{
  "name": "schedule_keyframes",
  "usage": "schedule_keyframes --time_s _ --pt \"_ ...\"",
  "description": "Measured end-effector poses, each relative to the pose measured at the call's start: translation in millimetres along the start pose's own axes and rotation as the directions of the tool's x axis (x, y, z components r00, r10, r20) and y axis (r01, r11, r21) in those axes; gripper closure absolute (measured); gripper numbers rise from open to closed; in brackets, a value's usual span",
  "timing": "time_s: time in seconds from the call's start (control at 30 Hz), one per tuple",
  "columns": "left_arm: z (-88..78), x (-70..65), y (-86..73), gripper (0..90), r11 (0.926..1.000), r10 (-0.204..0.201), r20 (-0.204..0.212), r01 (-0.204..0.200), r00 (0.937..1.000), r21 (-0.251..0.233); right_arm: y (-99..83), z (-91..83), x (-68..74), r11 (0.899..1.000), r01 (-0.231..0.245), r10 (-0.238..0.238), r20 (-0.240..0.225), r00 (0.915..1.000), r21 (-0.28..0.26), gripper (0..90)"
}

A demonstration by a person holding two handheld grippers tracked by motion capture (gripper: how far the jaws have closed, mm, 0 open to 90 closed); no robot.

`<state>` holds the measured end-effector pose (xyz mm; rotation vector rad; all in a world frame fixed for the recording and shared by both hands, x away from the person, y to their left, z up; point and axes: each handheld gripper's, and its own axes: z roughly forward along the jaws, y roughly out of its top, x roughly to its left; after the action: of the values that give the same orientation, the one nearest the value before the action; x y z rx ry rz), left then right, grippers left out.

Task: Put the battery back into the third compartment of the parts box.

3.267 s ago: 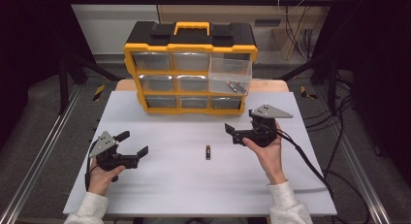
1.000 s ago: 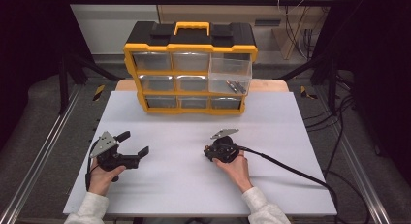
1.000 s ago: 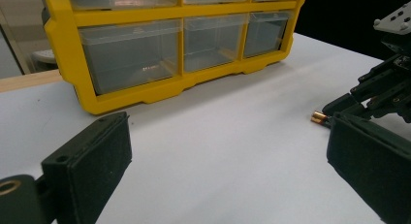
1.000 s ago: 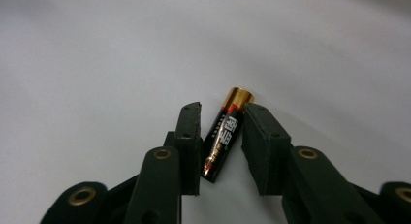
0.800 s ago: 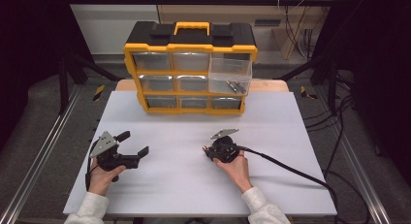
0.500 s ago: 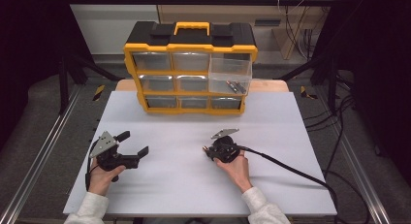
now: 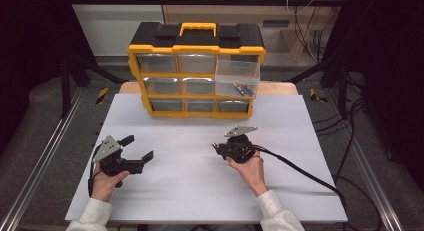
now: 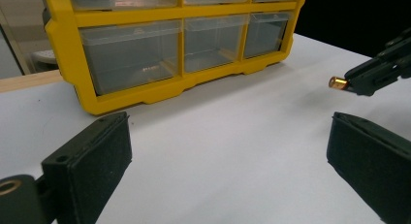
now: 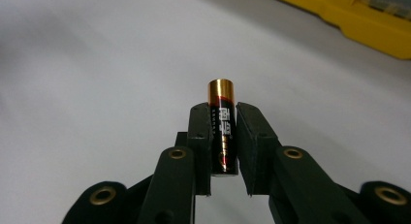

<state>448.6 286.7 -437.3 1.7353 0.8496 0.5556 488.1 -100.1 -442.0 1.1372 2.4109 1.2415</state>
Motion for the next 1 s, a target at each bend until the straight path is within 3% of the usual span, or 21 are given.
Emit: schedule_keyframes --time_s 0.5,1.0 --pt "0.1 0.1 -0.1 1.9 1.0000 0.000 0.000 0.000 1.0000 0.001 18.2 -42.9 -5.0 0.996 0.023 -0.023 0.007 0.9997 -0.082 77.2" --pt "0.2 0.3 -0.1 1.9 1.0000 0.003 -0.001 -0.003 1.0000 0.002 45.9 -97.5 -3.0 0.982 0.067 -0.062 0.032 0.9975 -0.174 77.3"
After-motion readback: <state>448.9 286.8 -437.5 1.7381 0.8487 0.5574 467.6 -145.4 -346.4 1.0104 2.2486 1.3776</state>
